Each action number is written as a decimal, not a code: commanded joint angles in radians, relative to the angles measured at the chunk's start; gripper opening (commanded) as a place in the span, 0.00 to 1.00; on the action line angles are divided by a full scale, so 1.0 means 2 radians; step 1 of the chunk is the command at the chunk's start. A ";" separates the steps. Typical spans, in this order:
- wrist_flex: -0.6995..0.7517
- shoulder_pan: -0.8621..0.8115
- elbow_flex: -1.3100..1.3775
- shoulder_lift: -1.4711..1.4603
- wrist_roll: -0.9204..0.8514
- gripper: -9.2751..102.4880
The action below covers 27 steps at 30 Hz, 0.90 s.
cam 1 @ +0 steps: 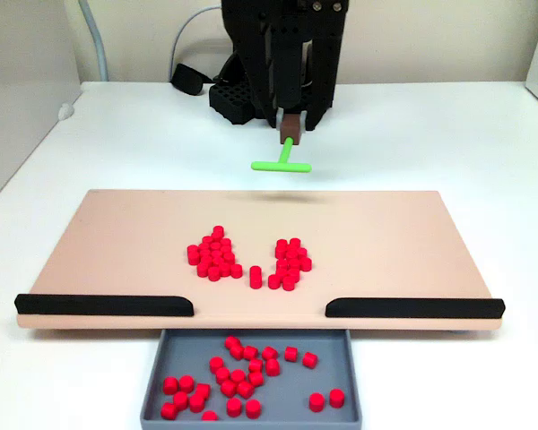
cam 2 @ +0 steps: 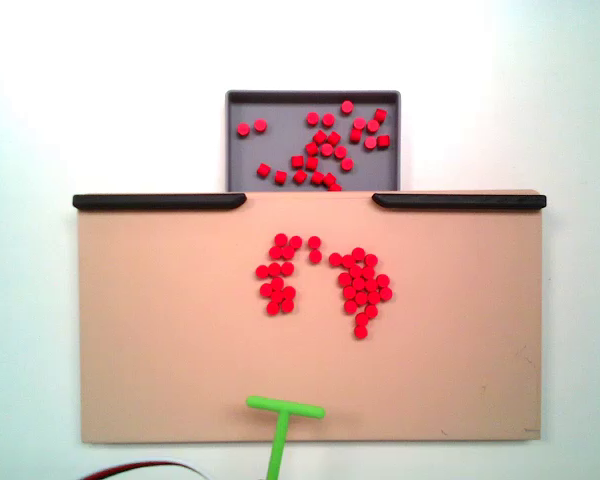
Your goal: Push granules from left to the grey container
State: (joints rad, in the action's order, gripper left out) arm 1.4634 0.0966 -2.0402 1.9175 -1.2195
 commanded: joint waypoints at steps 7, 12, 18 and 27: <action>0.003 0.033 0.018 -0.008 0.223 0.08; -0.005 0.036 0.018 0.003 0.301 0.08; -0.005 0.061 0.021 -0.010 0.395 0.08; -0.005 0.097 0.088 -0.060 0.503 0.08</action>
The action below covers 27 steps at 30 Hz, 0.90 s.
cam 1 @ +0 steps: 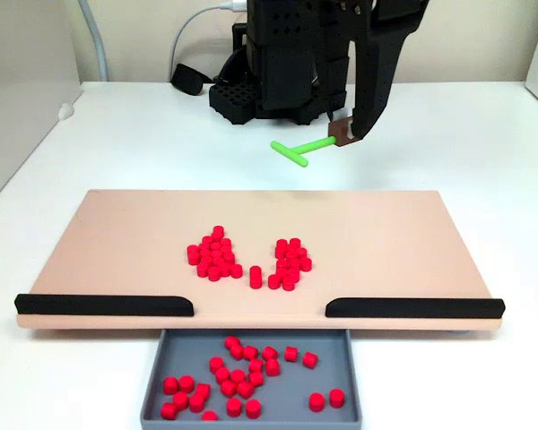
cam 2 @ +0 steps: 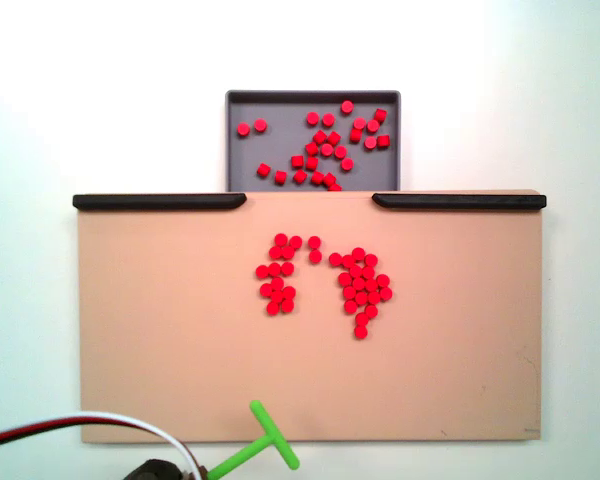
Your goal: Push granules from left to the grey container
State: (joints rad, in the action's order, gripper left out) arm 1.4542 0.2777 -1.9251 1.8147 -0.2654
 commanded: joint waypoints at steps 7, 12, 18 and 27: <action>-0.001 0.021 0.110 -0.090 0.103 0.08; -0.001 0.021 0.189 -0.162 0.134 0.08; -0.001 0.028 0.238 -0.224 0.160 0.08; -0.001 0.043 0.313 -0.278 0.182 0.08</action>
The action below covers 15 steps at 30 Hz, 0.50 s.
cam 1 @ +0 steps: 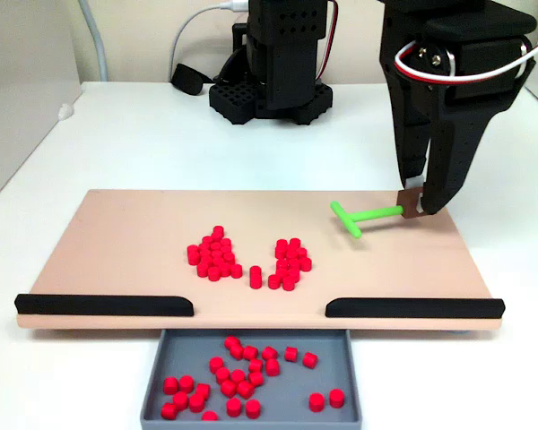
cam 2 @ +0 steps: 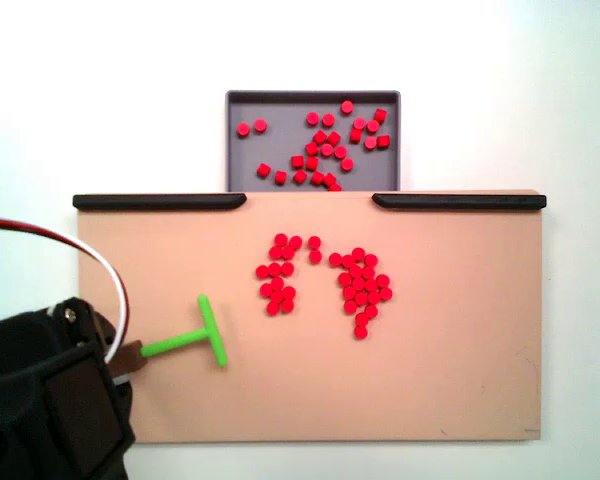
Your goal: Push granules from left to the grey container
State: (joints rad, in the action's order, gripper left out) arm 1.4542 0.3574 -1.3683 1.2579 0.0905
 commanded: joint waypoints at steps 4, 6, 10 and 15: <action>-0.005 -0.001 0.048 -0.014 0.008 0.08; -0.010 -0.005 0.048 -0.017 0.011 0.08; -0.014 -0.015 0.048 -0.024 0.020 0.08; -0.014 -0.025 0.048 -0.033 0.031 0.08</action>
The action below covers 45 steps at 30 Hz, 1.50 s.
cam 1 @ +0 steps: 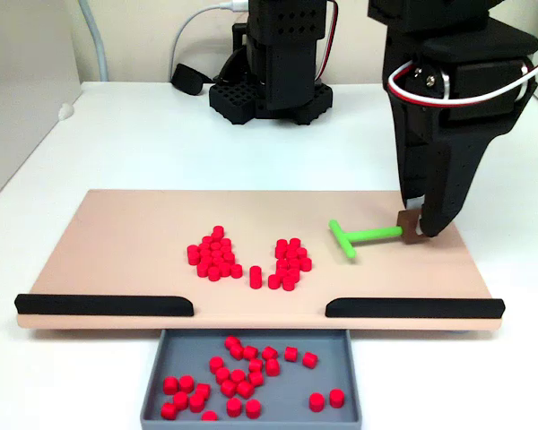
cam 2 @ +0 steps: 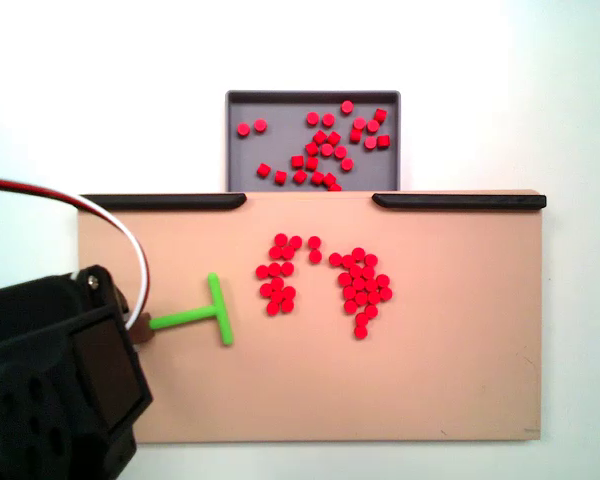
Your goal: Push granules from left to the grey container
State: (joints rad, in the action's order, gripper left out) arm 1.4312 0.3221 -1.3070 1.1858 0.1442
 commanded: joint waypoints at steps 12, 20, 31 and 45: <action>-0.002 -0.019 0.044 -0.031 0.018 0.08; -0.002 -0.025 0.044 -0.035 0.013 0.08; 0.002 -0.030 0.036 -0.031 0.005 0.08; 0.004 -0.044 0.035 -0.025 -0.019 0.08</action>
State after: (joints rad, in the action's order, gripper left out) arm 1.4327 0.2470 -1.2379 1.1106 0.1212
